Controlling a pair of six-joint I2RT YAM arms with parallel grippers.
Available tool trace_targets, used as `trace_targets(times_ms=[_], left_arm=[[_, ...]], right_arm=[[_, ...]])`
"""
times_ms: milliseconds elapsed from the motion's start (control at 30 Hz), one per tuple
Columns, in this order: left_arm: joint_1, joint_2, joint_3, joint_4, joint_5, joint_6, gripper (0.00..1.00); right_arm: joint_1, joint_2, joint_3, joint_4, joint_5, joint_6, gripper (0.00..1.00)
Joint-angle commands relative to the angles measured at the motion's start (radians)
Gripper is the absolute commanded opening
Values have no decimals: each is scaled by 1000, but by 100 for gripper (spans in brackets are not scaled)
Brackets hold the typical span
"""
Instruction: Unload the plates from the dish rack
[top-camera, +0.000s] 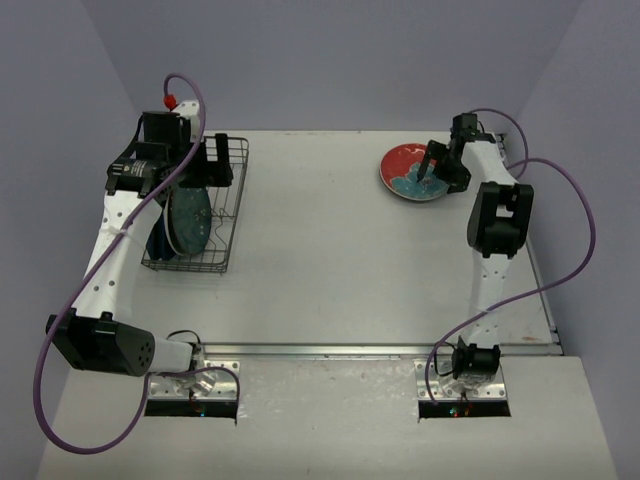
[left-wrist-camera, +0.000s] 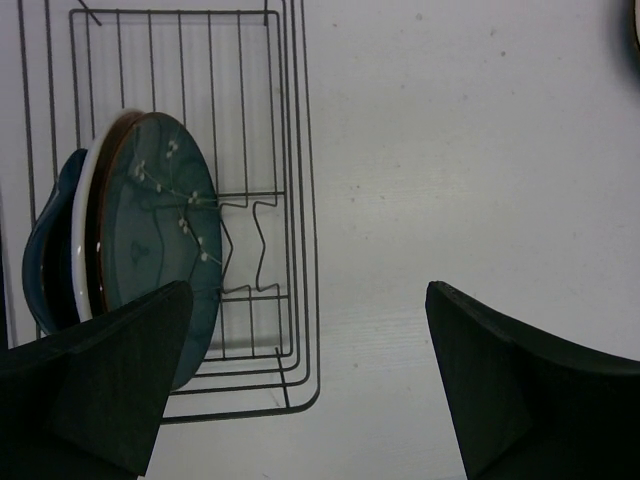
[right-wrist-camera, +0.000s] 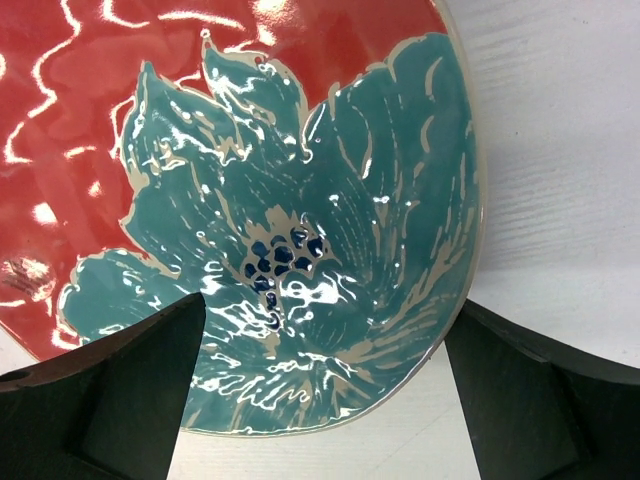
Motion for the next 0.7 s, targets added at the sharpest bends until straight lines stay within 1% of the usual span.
trace_targets(times_ms=[0,100,200,267,333,433,467,533,600,667], left_arm=[[6,-22,39,23,-124,46,100],[6,-20,41,21,-176,78,100],[6,-19,43,20,-233,111,100],[6,-14,44,14,-279,132,100],[6,-8,47,-1,-312,158,97],[6,1,42,-14,-354,183,91],[7,5,32,-16,-364,197,85],[6,10,20,-14,-384,211,78],[6,15,-4,-12,-393,226,68],[6,22,-18,-9,-393,233,64]], right_arm=[[14,-107,-17,4,128,-120,99],[14,-158,-72,3,176,-192,99],[12,-234,-132,11,181,-235,99],[11,-313,-177,20,152,-253,99],[13,-410,-223,28,80,-272,99],[14,-515,-281,41,-34,-299,99],[18,-581,-299,53,-95,-303,99],[22,-651,-361,70,-156,-310,99],[35,-739,-438,102,-216,-302,99],[44,-814,-515,146,-234,-296,99]])
